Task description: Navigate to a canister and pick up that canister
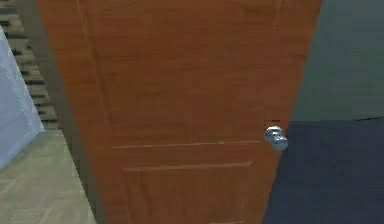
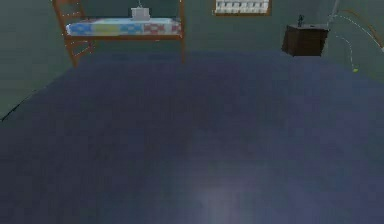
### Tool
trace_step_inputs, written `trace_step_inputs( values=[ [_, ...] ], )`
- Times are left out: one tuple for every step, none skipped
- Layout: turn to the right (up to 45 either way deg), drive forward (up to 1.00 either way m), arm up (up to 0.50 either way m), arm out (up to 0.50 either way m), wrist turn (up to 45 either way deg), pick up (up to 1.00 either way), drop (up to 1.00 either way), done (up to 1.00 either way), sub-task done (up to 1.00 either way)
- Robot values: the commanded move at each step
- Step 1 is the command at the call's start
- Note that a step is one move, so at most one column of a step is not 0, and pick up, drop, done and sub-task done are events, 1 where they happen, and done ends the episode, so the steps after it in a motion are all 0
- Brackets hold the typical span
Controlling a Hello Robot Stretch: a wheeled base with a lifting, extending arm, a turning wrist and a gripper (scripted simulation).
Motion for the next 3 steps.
trace_step_inputs(
  values=[
    [-39.0, 0.0, 0.0, 0.0, 0.0, 0.0, 0.0, 0.0, 0.0],
    [0.0, 0.55, 0.0, 0.0, 0.0, 0.0, 0.0, 0.0, 0.0],
    [-45.0, 0.0, 0.0, 0.0, 0.0, 0.0, 0.0, 0.0, 0.0]
  ],
)
